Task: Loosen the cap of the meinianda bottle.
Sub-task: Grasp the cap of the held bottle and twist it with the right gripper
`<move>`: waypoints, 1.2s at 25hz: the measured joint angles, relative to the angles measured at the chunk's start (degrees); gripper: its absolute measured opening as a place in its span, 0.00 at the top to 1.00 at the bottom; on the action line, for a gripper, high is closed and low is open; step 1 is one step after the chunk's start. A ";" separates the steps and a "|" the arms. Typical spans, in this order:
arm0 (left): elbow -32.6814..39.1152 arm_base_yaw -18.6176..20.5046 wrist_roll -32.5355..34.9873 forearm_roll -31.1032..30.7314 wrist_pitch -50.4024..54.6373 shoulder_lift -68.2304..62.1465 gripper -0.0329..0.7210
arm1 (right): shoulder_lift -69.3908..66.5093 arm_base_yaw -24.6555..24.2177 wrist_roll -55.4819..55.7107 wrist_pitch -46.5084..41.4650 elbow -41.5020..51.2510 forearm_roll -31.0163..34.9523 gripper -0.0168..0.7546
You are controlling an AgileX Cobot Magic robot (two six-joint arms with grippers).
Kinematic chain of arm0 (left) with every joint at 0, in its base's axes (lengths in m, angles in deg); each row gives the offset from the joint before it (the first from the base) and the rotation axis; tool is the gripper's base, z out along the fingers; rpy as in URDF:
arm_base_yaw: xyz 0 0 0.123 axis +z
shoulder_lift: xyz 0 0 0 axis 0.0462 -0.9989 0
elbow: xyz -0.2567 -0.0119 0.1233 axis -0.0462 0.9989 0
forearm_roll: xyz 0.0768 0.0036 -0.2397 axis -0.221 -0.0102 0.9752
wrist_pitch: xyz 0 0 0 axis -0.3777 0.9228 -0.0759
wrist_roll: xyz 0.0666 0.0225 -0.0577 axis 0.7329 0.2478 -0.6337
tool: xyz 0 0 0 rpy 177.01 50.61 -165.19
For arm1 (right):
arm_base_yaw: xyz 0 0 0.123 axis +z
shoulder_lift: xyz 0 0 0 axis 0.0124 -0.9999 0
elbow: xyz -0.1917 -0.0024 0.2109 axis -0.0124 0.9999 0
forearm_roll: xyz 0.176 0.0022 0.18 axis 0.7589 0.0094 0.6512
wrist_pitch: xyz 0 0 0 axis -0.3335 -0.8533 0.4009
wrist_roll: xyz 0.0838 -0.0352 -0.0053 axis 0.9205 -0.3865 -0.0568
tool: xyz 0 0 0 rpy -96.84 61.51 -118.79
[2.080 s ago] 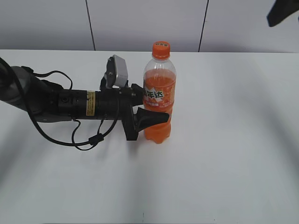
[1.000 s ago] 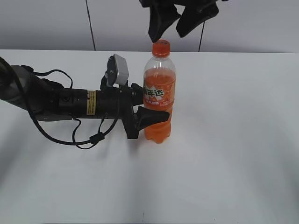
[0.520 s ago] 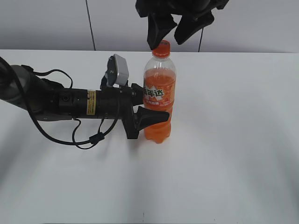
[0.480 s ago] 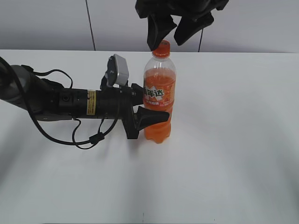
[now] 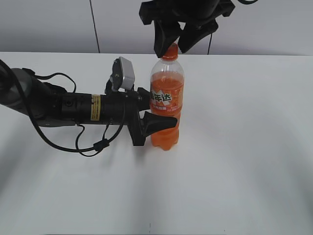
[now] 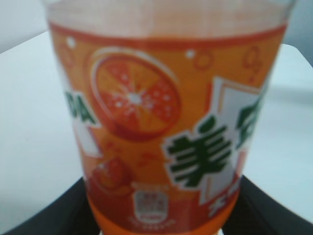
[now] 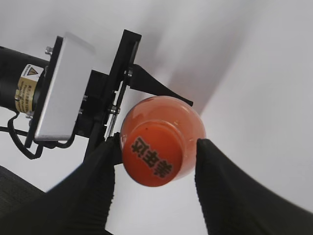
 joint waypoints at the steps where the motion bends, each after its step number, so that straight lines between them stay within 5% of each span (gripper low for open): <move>1: 0.00 0.00 0.00 0.00 0.00 0.00 0.42 | 0.00 0.00 0.00 0.00 0.00 0.00 0.46; 30: 0.00 0.00 0.05 -0.27 0.00 0.00 0.42 | -0.61 0.00 -0.55 -0.11 0.00 1.08 0.61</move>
